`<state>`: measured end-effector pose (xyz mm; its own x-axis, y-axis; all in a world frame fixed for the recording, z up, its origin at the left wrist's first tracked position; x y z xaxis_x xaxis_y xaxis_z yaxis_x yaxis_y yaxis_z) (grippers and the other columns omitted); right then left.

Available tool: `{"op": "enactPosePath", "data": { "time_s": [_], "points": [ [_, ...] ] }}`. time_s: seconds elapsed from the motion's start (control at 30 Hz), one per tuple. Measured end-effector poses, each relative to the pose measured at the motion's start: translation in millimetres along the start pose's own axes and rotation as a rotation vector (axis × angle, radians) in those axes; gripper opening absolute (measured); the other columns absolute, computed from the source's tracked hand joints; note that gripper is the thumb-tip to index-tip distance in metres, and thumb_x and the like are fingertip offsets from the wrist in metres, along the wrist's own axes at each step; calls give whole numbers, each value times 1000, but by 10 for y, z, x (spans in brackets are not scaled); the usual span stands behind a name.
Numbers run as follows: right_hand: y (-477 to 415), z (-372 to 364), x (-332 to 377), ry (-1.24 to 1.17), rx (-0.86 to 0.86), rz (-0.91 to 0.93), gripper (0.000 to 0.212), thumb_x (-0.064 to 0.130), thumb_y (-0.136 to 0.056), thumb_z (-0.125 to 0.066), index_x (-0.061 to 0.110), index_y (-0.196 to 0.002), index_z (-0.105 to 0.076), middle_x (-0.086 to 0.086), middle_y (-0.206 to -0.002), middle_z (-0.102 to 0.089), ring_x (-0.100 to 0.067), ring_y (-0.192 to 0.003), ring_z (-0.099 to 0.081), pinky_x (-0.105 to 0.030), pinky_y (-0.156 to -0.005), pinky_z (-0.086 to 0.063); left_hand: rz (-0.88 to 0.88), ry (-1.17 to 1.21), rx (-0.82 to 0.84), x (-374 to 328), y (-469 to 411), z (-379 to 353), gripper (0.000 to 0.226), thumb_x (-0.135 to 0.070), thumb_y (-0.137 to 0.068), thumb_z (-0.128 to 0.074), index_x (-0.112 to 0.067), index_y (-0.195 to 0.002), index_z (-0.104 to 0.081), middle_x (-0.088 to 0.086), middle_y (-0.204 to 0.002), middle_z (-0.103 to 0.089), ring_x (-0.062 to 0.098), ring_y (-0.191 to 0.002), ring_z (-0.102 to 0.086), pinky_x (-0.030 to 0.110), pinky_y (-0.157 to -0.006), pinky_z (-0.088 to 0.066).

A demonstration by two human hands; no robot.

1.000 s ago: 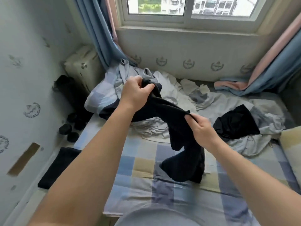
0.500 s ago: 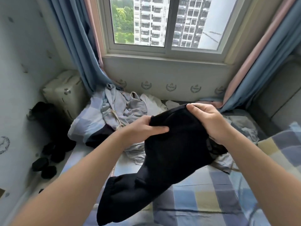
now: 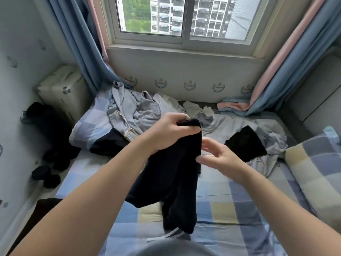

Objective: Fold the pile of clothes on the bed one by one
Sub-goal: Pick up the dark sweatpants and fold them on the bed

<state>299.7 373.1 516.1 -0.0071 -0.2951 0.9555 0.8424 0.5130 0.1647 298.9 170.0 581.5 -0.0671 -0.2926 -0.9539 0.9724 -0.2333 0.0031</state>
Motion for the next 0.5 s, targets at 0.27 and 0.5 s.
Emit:
{"op": "enactPosePath", "data": {
  "time_s": [0.27, 0.5],
  "points": [
    [296, 237, -401, 34, -330, 148, 15, 9, -97, -57, 17, -98, -70, -13, -80, -68, -23, -70, -61, -41, -66, -50, 52, -162, 73, -312, -159, -609, 31, -26, -86, -79, -9, -64, -65, -1, -57, -55, 12, -51, -52, 23, -49, -40],
    [501, 768, -1091, 356, -260, -245, 25, 14, -90, -56, 26, -68, -52, 9, -58, -53, -14, -58, -48, -32, -55, -38, 14, -184, -137, -357, -316, -900, 38, -29, -87, -79, -15, -57, -59, 3, -60, -49, 18, -52, -48, 29, -50, -35]
  ]
}}
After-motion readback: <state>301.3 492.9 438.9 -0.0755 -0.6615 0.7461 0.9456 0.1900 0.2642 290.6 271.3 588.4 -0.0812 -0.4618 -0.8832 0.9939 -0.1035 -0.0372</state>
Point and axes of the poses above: each hand's wrist, its own y-axis away from the middle knuckle, its own z-axis out of the back of the hand, x = y × z, the point moved 2 cm from there along -y, towards the middle knuckle
